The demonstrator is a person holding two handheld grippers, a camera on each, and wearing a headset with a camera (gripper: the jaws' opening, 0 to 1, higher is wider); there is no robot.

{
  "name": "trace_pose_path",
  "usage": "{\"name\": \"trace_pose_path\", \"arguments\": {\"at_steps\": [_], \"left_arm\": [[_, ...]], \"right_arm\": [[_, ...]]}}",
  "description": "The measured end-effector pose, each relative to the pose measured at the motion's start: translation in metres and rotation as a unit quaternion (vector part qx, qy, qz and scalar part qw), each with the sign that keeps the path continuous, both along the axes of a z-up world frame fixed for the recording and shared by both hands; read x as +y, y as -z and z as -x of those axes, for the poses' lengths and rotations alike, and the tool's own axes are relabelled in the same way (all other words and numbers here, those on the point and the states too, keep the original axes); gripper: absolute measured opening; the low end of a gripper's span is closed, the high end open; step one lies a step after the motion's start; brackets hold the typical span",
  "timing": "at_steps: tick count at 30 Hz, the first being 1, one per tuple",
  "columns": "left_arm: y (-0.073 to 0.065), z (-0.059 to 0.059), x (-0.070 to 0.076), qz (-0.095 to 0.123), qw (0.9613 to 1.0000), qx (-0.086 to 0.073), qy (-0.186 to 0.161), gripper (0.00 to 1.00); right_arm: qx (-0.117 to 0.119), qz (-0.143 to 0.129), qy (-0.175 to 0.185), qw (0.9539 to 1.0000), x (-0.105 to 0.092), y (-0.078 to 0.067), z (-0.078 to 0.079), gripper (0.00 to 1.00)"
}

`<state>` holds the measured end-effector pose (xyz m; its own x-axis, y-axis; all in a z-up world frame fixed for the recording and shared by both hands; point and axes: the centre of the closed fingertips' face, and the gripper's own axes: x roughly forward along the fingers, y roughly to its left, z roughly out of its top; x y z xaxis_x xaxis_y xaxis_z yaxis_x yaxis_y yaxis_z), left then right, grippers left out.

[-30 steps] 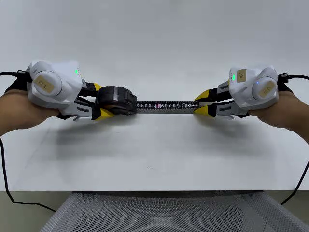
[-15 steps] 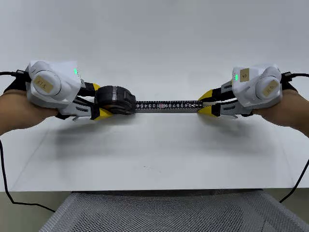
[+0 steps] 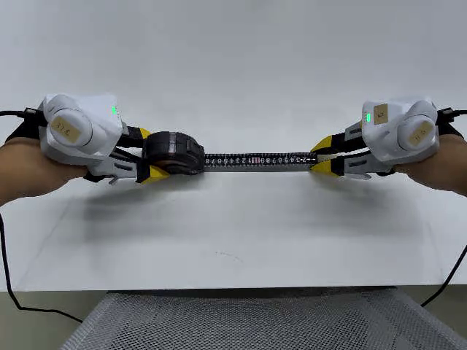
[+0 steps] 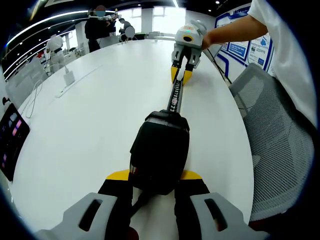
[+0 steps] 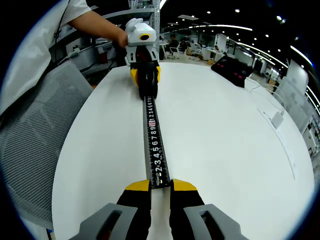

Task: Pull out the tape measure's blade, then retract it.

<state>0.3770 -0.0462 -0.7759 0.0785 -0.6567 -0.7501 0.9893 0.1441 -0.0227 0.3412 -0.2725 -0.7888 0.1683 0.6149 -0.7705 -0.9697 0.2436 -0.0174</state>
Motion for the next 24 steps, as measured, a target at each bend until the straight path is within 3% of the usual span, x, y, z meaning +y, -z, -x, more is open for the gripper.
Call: {"name": "trace_pose_path", "arguments": {"at_steps": [24], "left_arm": [[0.000, -0.001, 0.000, 0.000, 1.0000, 0.001, 0.000, 0.26]], "right_arm": [[0.000, 0.022, 0.002, 0.9998, -0.024, -0.002, 0.005, 0.09]]}}
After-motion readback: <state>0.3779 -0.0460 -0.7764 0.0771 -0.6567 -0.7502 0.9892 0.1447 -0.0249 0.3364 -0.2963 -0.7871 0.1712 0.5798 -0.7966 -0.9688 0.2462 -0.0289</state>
